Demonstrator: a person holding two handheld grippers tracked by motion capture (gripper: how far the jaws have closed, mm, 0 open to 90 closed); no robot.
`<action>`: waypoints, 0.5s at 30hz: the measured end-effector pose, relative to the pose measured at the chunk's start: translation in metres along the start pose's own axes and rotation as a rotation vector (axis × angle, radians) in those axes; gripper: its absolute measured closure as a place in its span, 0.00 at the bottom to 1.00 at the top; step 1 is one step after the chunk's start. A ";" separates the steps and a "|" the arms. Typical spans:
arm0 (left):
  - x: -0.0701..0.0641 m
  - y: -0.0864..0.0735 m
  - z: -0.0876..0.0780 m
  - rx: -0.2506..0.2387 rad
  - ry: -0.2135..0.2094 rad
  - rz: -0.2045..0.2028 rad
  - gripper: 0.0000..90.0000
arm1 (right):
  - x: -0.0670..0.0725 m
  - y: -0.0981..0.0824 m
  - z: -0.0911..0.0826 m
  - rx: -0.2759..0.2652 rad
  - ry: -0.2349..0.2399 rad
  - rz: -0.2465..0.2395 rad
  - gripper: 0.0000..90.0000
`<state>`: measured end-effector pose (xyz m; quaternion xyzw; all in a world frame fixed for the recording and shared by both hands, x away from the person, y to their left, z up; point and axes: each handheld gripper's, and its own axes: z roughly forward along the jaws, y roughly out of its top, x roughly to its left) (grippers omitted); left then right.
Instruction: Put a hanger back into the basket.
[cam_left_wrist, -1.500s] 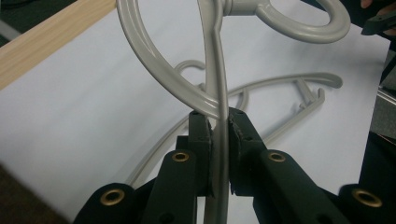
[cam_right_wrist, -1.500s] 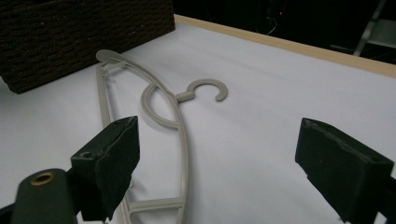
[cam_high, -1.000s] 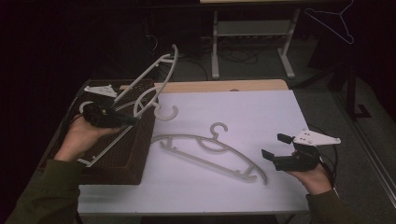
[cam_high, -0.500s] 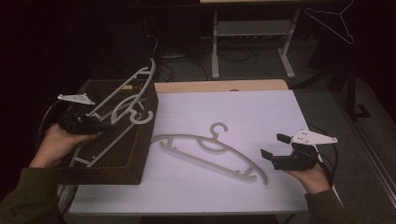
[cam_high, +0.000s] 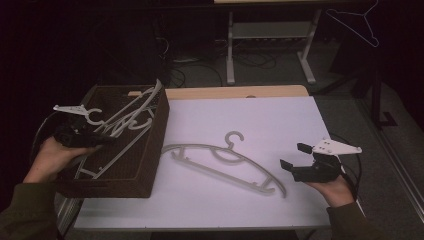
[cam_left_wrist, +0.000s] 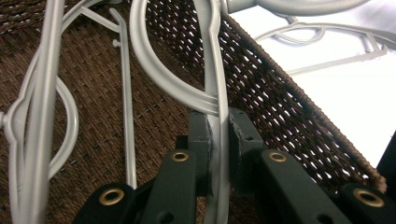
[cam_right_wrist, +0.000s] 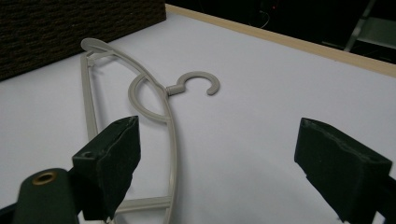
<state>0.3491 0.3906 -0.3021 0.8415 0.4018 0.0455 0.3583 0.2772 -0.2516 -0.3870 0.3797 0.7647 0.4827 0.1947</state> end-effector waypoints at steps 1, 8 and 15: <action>0.000 0.000 0.000 -0.003 0.001 -0.002 0.90 | 0.000 0.000 0.000 0.000 0.000 0.000 0.16; 0.000 -0.007 -0.008 -0.012 -0.001 0.005 0.90 | -0.001 0.000 0.001 -0.001 0.000 -0.005 0.16; 0.005 -0.015 -0.007 0.001 0.012 -0.006 0.90 | 0.000 0.000 0.003 0.001 -0.001 -0.009 0.16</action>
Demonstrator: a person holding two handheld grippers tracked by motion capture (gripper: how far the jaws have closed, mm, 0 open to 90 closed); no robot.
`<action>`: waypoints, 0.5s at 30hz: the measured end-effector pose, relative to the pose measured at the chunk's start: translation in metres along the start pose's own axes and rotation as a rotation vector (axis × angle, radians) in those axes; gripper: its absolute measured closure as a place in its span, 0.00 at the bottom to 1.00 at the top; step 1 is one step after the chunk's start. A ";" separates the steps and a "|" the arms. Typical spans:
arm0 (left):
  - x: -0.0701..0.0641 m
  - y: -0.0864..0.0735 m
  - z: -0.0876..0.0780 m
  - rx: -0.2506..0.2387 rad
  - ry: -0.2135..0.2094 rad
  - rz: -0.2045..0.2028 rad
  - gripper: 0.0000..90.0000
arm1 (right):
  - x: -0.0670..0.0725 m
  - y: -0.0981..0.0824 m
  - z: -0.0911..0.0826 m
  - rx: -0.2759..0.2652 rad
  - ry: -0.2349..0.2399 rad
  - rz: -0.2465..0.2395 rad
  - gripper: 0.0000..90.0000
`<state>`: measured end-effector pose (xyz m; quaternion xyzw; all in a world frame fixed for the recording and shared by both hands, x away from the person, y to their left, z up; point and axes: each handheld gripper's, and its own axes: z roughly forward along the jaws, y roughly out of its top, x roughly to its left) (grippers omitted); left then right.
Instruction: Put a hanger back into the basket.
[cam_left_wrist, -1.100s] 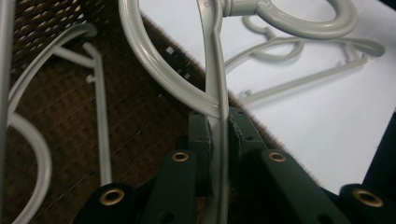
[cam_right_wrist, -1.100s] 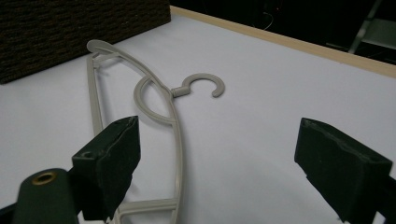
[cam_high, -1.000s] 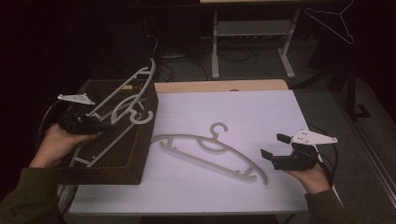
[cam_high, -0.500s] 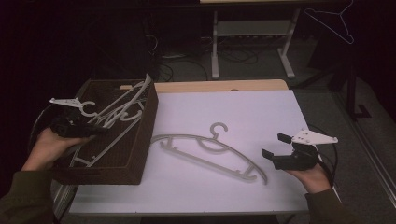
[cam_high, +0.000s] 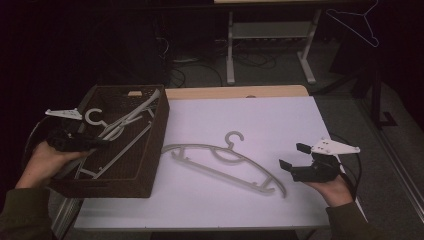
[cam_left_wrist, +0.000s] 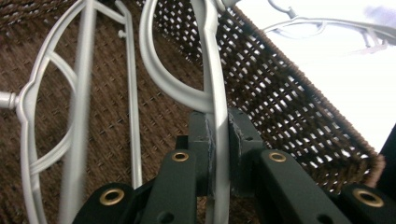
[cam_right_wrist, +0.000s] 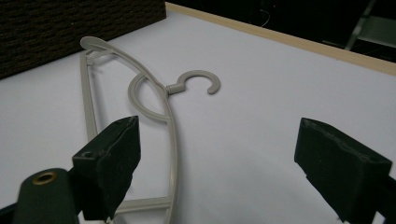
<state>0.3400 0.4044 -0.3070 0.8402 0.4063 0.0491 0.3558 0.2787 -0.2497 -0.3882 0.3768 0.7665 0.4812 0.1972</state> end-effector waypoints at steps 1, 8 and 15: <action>0.002 -0.001 0.002 0.006 0.000 -0.007 0.90 | 0.000 0.000 0.000 0.002 -0.001 -0.001 0.16; 0.010 -0.010 0.013 0.030 0.005 -0.015 0.90 | -0.001 0.000 0.000 0.000 -0.005 -0.001 0.16; 0.014 -0.020 0.022 0.070 0.011 -0.017 0.89 | -0.001 0.000 0.000 0.000 -0.006 -0.002 0.16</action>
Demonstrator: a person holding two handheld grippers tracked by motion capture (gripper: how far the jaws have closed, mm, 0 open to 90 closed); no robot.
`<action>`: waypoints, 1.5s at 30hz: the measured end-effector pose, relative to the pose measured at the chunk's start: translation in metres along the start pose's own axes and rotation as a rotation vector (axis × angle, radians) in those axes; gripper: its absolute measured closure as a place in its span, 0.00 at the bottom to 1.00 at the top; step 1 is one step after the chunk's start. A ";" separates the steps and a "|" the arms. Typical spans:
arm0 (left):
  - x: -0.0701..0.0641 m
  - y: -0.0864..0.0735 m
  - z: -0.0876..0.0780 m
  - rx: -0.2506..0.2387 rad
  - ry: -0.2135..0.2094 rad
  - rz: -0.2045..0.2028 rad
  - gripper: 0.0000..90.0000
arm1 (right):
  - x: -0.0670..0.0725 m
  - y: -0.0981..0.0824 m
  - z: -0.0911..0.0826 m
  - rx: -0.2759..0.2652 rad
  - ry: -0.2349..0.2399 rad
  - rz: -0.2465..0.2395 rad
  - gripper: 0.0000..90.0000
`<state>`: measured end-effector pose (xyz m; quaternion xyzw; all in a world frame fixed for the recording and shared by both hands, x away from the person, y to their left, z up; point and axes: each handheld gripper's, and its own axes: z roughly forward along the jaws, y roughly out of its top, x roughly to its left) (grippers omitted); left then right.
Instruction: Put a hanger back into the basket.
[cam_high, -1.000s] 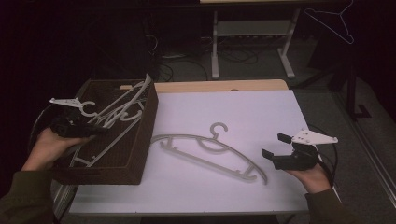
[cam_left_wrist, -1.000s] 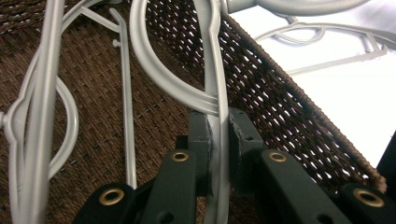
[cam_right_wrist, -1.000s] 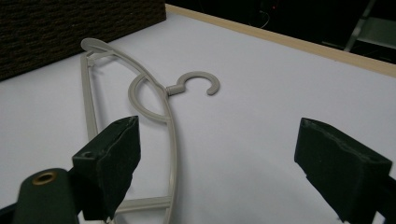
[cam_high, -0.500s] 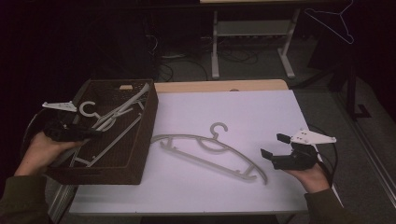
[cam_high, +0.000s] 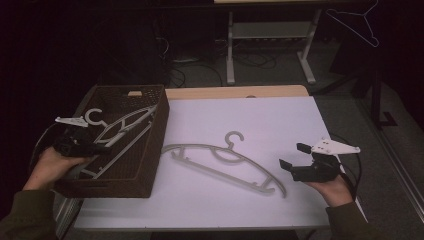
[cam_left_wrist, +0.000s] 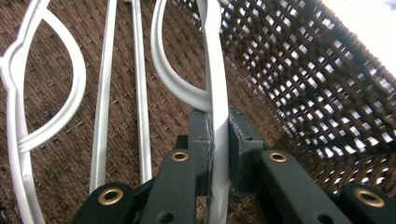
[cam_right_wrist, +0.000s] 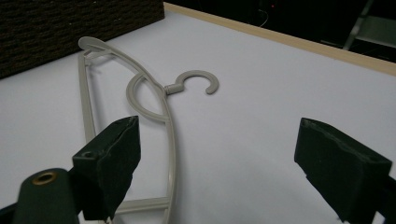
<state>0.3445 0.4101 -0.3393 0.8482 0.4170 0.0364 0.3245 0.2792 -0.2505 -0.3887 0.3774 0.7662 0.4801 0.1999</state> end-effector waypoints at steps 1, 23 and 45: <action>0.000 -0.001 0.002 0.013 -0.003 -0.001 0.88 | 0.000 0.000 0.000 -0.001 0.000 -0.001 0.16; -0.050 0.040 0.011 -0.086 -0.018 0.161 0.53 | -0.001 0.000 -0.002 -0.008 -0.002 0.007 0.16; -0.059 0.048 0.039 -0.046 -0.017 0.239 0.77 | -0.004 -0.001 -0.003 -0.004 0.000 0.020 0.16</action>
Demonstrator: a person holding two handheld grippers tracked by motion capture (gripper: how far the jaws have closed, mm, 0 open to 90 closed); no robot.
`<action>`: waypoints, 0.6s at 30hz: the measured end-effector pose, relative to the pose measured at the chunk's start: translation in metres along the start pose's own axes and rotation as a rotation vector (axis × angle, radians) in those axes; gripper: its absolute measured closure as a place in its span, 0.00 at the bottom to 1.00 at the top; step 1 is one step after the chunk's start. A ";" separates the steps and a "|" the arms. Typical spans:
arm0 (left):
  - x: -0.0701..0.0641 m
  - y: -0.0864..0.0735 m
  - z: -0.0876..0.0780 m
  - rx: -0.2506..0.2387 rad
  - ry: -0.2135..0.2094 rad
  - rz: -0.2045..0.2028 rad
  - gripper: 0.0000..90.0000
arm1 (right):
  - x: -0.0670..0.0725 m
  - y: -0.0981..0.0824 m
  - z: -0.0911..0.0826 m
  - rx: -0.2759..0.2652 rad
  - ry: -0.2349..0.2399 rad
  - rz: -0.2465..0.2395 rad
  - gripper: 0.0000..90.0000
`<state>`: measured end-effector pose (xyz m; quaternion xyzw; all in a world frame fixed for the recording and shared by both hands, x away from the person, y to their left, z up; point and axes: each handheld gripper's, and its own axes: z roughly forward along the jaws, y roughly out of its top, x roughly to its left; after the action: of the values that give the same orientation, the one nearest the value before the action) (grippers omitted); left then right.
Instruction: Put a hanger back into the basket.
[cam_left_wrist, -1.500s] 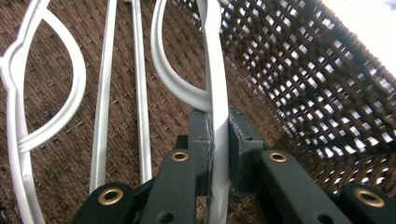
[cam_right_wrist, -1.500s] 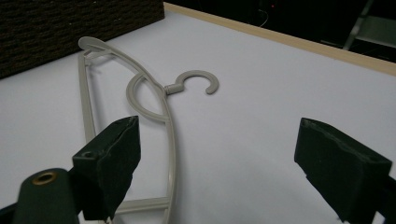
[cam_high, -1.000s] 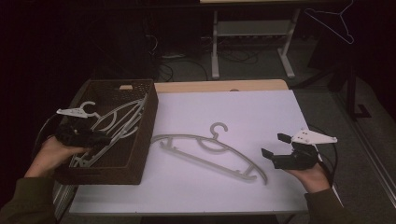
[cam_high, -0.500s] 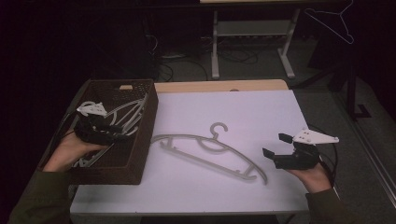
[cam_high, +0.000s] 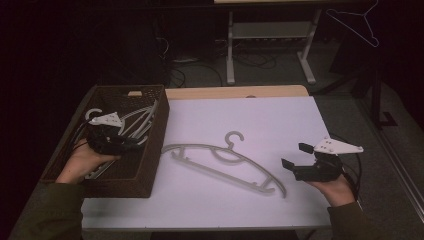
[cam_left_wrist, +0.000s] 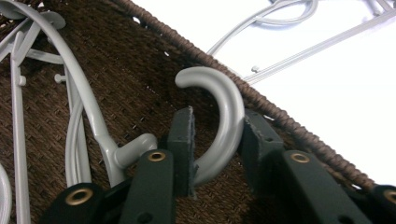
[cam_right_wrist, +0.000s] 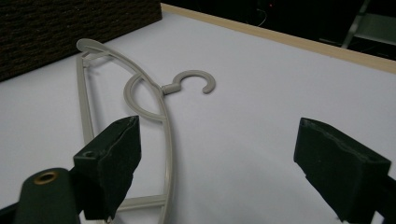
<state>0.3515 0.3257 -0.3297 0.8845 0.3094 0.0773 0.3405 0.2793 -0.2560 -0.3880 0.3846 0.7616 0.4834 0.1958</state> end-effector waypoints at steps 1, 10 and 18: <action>-0.001 0.001 -0.001 -0.011 0.000 -0.001 0.79 | 0.000 0.000 0.000 0.000 0.000 -0.001 0.16; 0.003 0.012 -0.023 -0.085 0.021 -0.016 0.87 | -0.001 0.000 -0.001 0.000 -0.004 0.001 0.16; 0.023 0.015 -0.052 -0.146 0.090 -0.080 0.90 | -0.001 0.000 0.000 0.000 -0.005 0.002 0.16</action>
<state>0.3591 0.3595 -0.2818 0.8399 0.3532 0.1255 0.3925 0.2795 -0.2567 -0.3879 0.3866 0.7606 0.4828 0.1972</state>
